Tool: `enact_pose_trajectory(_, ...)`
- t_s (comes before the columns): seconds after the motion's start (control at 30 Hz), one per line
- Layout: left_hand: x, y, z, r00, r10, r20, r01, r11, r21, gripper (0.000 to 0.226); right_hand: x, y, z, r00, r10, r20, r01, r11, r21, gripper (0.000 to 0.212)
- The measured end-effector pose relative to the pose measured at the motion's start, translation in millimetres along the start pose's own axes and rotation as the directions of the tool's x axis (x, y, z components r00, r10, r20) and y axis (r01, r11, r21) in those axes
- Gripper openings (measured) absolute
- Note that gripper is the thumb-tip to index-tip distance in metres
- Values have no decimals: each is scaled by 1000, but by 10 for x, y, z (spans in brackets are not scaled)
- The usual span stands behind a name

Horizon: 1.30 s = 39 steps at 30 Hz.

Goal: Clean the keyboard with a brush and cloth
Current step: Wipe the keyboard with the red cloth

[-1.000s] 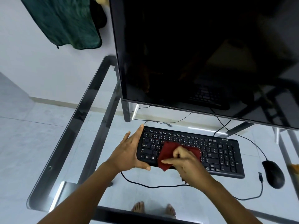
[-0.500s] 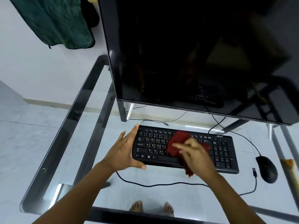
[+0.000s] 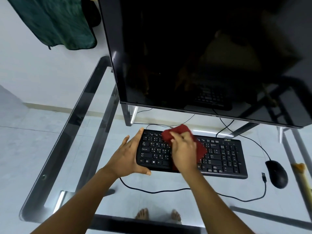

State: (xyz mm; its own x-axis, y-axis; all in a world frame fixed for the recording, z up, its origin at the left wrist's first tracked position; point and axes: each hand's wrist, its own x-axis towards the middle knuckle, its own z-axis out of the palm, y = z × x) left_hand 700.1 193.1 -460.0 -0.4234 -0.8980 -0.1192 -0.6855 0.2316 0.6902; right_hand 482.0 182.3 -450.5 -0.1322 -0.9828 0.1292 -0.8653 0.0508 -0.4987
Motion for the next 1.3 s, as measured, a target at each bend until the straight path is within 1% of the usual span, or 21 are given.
enact_pose_trajectory(0.07, -2, -12, 12, 1000, 1, -7, -1, 1000, -2, 148, -184, -281, 89, 967, -221, 130, 219, 975, 28, 33)
enact_pose_trajectory(0.13, 0, -14, 12, 1000, 1, -6, -1, 1000, -5, 147, -288, -391, 103, 836, -459, 300, 462, 884, 68, 36)
enact_pose_trajectory(0.17, -3, -14, 9, 1000, -1, -3, 1, 1000, -5, 147, -222, -364, 81, 809, -498, 313, 502, 862, 72, 37)
enact_pose_trajectory(0.2, -6, -9, 5, 1000, -4, 0, 4, 1000, -5, 147, -116, -292, 71, 843, -464, 272, 465, 883, 65, 36)
enact_pose_trajectory(0.27, -6, -5, 1, 1000, -6, -3, 6, 1000, -3, 148, 94, -167, 21, 969, -229, 95, 227, 973, 32, 32)
enact_pose_trajectory(0.33, -4, -6, 9, 1000, -1, -7, 1, 1000, -1, 149, 150, -189, 72, 1000, -25, 0, 25, 1000, 10, 29)
enact_pose_trajectory(0.37, 0, -14, 16, 1000, 0, -13, 0, 1000, -3, 149, 102, -293, 134, 999, -32, 4, 32, 999, -3, 29)
enact_pose_trajectory(0.47, 1, -22, 26, 1000, -7, -17, 7, 1000, -6, 149, -165, -556, 275, 945, -298, 136, 298, 954, 19, 29)
enact_pose_trajectory(0.53, 0, -19, 21, 1000, -6, -11, 5, 1000, -5, 149, -88, -454, 213, 906, -386, 175, 388, 921, 23, 30)
enact_pose_trajectory(0.67, -8, -1, 20, 1000, -6, -20, 6, 1000, 5, 149, 239, -220, 101, 1000, -16, 3, 16, 1000, -4, 27)
enact_pose_trajectory(0.7, -4, -1, 23, 1000, -8, -25, 8, 1000, 9, 149, 205, -286, 148, 1000, -8, 2, 8, 1000, -19, 27)
enact_pose_trajectory(0.77, -4, -3, 34, 999, -6, -31, 7, 1000, 15, 150, -2, -519, 239, 986, -144, 79, 145, 989, -14, 29)
enact_pose_trajectory(0.87, -4, -4, 37, 1000, 0, -24, 0, 1000, 0, 149, -216, -500, 185, 876, -432, 216, 432, 900, 49, 31)
enact_pose_trajectory(0.93, -2, -5, 31, 1000, -11, -23, 11, 1000, 0, 149, -70, -222, 70, 901, -398, 175, 404, 915, -3, 32)
enact_pose_trajectory(1.0, 4, -3, 28, 999, -23, -26, 24, 1000, 20, 150, 70, 17, -39, 978, -205, 40, 207, 977, -45, 30)
enact_pose_trajectory(1.07, 4, -12, 39, 999, -17, -28, 18, 999, 31, 150, -3, 22, -14, 992, -122, -12, 122, 992, -15, 27)
enact_pose_trajectory(1.13, 1, -18, 50, 999, 5, -38, -3, 999, 44, 149, -262, -191, 63, 959, -265, 97, 262, 964, 35, 28)
enact_pose_trajectory(1.2, -3, -33, 52, 999, 28, -43, -25, 998, 66, 146, -490, -288, 90, 823, -503, 264, 499, 862, 88, 33)
enact_pose_trajectory(1.23, 1, -35, 52, 999, 30, -42, -27, 997, 72, 146, -470, -250, 60, 778, -543, 317, 533, 837, 126, 34)
enact_pose_trajectory(1.27, -3, -28, 45, 999, 19, -38, -17, 997, 71, 147, -404, -177, 36, 785, -528, 325, 510, 848, 145, 34)
enact_pose_trajectory(1.3, -2, -17, 37, 999, 3, -34, -1, 998, 64, 148, -310, -86, 15, 836, -470, 281, 449, 882, 139, 34)
